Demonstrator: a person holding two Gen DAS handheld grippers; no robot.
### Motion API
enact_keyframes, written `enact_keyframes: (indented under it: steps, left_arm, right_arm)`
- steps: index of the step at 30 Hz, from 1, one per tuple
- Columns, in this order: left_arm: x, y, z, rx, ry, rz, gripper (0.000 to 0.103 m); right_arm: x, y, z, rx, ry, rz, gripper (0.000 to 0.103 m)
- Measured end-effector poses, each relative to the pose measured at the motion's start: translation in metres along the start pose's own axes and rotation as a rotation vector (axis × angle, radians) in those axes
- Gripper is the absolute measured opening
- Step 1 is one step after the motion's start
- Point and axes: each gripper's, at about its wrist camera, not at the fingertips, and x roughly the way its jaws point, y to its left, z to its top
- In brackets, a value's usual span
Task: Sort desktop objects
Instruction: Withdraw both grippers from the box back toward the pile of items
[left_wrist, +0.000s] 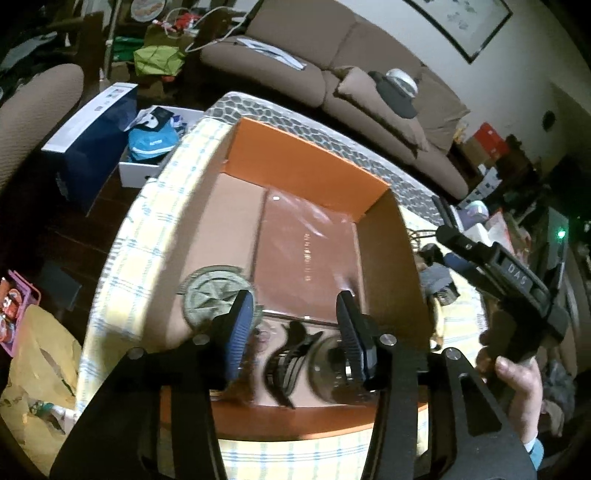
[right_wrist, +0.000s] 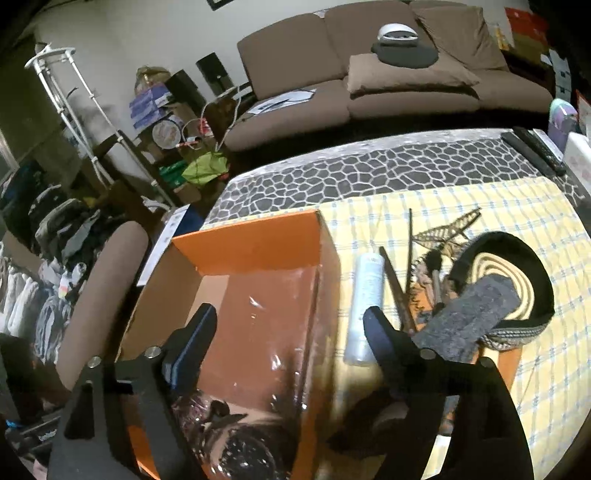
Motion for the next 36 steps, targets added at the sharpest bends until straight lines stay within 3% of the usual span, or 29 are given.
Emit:
enact_keyframes:
  steps: [2,4,6,10,20,36]
  left_arm:
    - [0.002,-0.009,-0.002,0.013,-0.004,-0.001,0.062]
    - [0.002,-0.018,-0.003,0.018,-0.013,-0.004,0.072]
    - [0.003,-0.025,-0.004,0.007,-0.017,-0.027,0.087]
    - [0.009,-0.041,-0.007,-0.013,-0.013,-0.072,0.103]
    - [0.026,-0.097,-0.023,0.097,-0.004,-0.060,0.103]
    - [0.055,-0.218,-0.075,0.465,-0.054,-0.080,0.103]
  right_arm:
    - [-0.003,-0.007,0.000,0.013,0.003,-0.005,0.090]
    - [-0.006,-0.013,0.000,0.021,0.006,-0.019,0.103]
    - [-0.009,-0.018,-0.001,0.012,0.012,-0.047,0.103]
    - [-0.016,-0.031,-0.003,-0.012,0.034,-0.122,0.103]
    - [-0.051,-0.086,-0.005,0.065,0.018,-0.165,0.103]
    - [-0.088,-0.168,-0.015,0.192,0.016,-0.181,0.103]
